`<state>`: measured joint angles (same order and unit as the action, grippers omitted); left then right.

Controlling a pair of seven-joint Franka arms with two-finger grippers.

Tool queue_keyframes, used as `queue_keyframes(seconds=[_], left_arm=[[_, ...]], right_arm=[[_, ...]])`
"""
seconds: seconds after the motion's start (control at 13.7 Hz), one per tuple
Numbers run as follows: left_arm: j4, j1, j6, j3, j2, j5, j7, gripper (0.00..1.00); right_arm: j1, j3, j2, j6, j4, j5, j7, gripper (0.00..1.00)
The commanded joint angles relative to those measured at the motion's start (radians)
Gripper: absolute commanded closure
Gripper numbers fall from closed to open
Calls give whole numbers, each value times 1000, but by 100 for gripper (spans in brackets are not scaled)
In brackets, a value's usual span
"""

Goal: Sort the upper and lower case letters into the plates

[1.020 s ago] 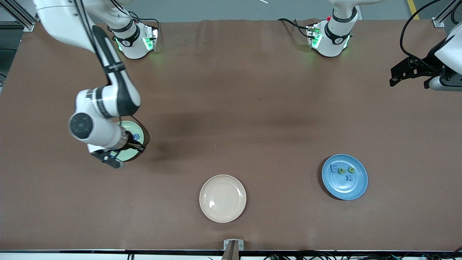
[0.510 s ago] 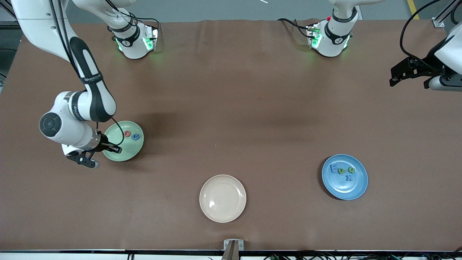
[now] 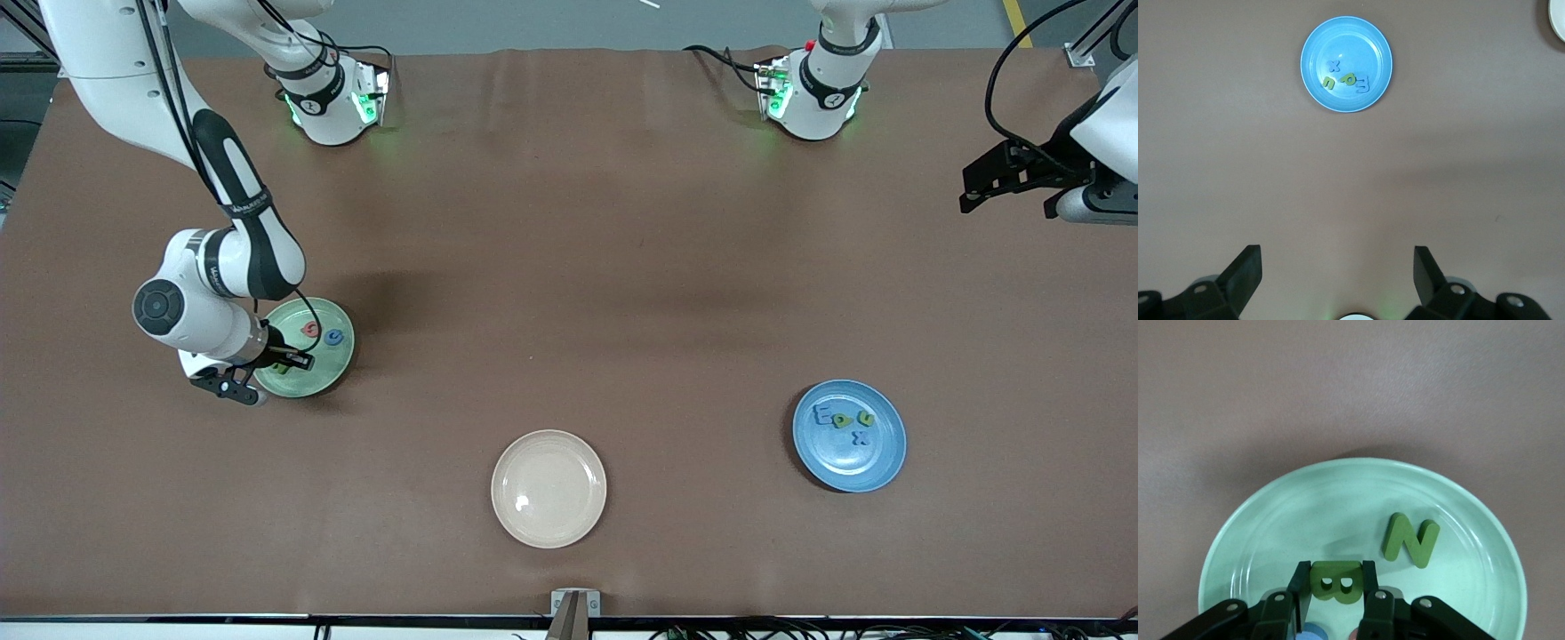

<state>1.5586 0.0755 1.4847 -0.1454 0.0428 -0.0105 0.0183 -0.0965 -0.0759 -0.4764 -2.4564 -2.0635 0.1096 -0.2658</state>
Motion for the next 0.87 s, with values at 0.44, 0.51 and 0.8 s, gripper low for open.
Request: queue_keyframes(seconds=[0.44, 0.51, 0.8], left_arm=[[18, -3, 14, 1, 17, 12, 20, 0], [18, -3, 14, 1, 17, 12, 20, 0], [18, -3, 14, 1, 19, 15, 20, 0]], right_arm=[[9, 13, 25, 121, 66, -8, 39, 0], [15, 10, 45, 210, 113, -8, 78, 0], [90, 4, 65, 633, 407, -56, 223, 0]])
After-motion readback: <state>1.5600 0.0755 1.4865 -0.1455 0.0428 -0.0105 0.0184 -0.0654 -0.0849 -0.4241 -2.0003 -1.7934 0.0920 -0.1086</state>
